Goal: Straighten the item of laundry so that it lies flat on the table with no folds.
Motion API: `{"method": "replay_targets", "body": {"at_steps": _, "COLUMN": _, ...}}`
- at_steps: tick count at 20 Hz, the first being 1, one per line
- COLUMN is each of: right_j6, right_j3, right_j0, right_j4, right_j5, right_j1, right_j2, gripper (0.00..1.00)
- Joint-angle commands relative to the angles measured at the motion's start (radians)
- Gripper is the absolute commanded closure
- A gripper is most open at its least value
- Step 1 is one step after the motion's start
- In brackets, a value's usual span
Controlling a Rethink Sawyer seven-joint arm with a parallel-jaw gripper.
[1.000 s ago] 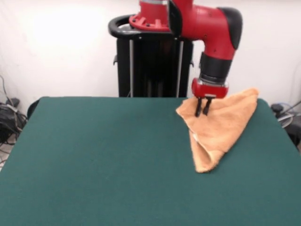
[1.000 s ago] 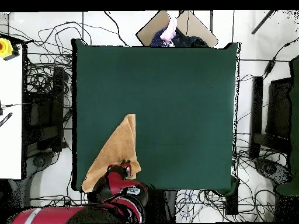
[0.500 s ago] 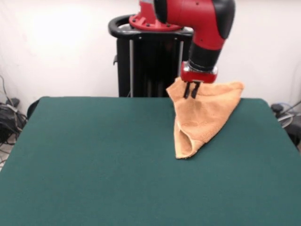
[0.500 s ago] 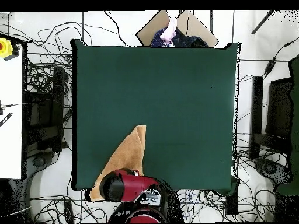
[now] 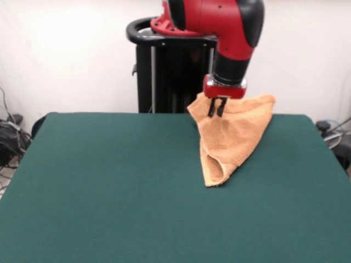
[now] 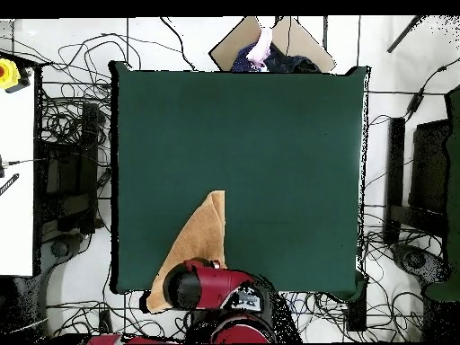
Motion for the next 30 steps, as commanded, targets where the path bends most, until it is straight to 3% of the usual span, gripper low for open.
{"method": "replay_targets", "body": {"at_steps": 1, "right_j6": 0.024, "right_j3": -0.21, "right_j0": -0.067, "right_j4": -0.079, "right_j5": -0.025, "right_j1": 0.08, "right_j2": 0.098, "gripper": 1.0}}
{"method": "replay_targets", "body": {"at_steps": 10, "right_j6": -0.157, "right_j3": -0.35, "right_j0": -0.283, "right_j4": -0.302, "right_j5": 0.188, "right_j1": 0.036, "right_j2": 0.238, "gripper": 1.0}}
{"method": "replay_targets", "body": {"at_steps": 15, "right_j6": -0.214, "right_j3": -0.417, "right_j0": -0.383, "right_j4": -0.379, "right_j5": 0.291, "right_j1": 0.03, "right_j2": 0.344, "gripper": 1.0}}
{"method": "replay_targets", "body": {"at_steps": 24, "right_j6": -0.274, "right_j3": -0.528, "right_j0": -0.492, "right_j4": -0.478, "right_j5": 0.411, "right_j1": 0.057, "right_j2": 0.476, "gripper": 1.0}}
{"method": "replay_targets", "body": {"at_steps": 30, "right_j6": -0.275, "right_j3": -0.581, "right_j0": -0.534, "right_j4": -0.544, "right_j5": 0.401, "right_j1": 0.089, "right_j2": 0.51, "gripper": 1.0}}
